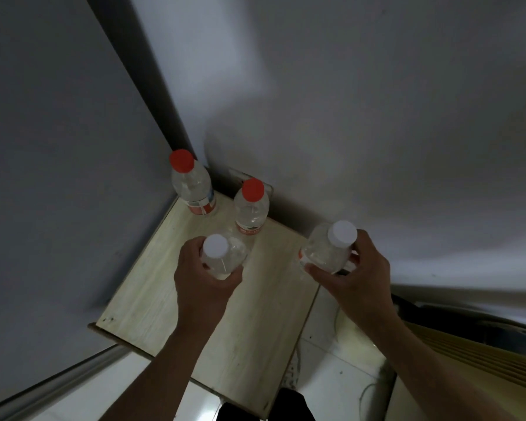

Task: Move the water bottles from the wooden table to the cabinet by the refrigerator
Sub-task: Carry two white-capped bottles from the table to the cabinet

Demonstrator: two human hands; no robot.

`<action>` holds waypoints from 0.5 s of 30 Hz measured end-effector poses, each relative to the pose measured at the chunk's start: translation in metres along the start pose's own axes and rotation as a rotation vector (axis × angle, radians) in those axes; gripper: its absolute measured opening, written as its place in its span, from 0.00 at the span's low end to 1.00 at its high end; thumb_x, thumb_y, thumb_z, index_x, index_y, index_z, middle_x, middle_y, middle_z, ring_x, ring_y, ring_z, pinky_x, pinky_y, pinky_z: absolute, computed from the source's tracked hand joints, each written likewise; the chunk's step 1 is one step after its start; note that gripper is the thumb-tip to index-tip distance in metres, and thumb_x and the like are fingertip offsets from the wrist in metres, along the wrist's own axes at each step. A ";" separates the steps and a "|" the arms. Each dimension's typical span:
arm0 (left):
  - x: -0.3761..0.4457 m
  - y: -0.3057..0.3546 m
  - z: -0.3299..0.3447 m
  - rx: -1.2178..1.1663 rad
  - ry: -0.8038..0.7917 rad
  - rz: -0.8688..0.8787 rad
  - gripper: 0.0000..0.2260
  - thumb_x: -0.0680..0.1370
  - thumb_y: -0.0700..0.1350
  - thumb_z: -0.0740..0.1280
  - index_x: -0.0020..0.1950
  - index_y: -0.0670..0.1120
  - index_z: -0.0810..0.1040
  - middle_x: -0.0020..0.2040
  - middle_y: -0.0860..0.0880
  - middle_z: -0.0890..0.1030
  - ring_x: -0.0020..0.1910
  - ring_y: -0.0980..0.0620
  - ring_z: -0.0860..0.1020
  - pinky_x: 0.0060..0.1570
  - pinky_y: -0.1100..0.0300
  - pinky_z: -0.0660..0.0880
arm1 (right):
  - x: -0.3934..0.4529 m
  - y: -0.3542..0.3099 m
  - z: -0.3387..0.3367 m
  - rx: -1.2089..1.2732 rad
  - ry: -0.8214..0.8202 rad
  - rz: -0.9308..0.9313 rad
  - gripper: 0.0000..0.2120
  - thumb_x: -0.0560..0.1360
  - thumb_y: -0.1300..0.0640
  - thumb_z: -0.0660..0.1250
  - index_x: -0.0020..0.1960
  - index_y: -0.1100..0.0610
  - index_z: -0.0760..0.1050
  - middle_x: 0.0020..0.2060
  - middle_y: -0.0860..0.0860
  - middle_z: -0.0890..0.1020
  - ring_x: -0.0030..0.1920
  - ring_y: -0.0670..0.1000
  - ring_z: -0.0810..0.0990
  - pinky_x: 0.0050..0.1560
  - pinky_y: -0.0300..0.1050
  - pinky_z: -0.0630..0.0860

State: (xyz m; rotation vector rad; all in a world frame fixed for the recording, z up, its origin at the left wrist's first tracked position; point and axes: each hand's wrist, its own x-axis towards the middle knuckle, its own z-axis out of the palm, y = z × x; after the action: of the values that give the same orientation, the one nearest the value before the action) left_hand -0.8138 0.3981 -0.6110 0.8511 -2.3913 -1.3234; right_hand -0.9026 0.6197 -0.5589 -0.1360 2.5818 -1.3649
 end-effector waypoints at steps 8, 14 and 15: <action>0.006 -0.002 0.008 -0.019 -0.038 -0.012 0.32 0.62 0.44 0.83 0.61 0.47 0.73 0.57 0.49 0.78 0.52 0.50 0.79 0.47 0.65 0.77 | 0.021 0.001 0.013 0.009 0.011 -0.018 0.33 0.61 0.50 0.81 0.60 0.41 0.68 0.51 0.34 0.76 0.53 0.33 0.76 0.51 0.32 0.74; 0.004 -0.002 0.008 -0.035 -0.047 -0.020 0.31 0.62 0.44 0.83 0.60 0.50 0.72 0.56 0.50 0.77 0.52 0.52 0.78 0.46 0.69 0.77 | 0.027 0.008 0.024 0.018 0.028 -0.026 0.32 0.62 0.53 0.82 0.57 0.38 0.68 0.51 0.33 0.76 0.53 0.32 0.76 0.52 0.27 0.74; 0.004 -0.003 0.008 -0.033 -0.054 -0.022 0.31 0.62 0.44 0.83 0.60 0.50 0.73 0.56 0.50 0.77 0.52 0.53 0.78 0.46 0.71 0.76 | 0.027 0.011 0.027 0.018 0.032 -0.018 0.31 0.62 0.53 0.82 0.56 0.37 0.68 0.51 0.34 0.77 0.53 0.33 0.77 0.53 0.29 0.75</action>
State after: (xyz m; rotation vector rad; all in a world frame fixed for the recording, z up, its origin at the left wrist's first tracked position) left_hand -0.8200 0.3999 -0.6176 0.8457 -2.3999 -1.4074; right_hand -0.9224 0.5991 -0.5864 -0.1364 2.5998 -1.4079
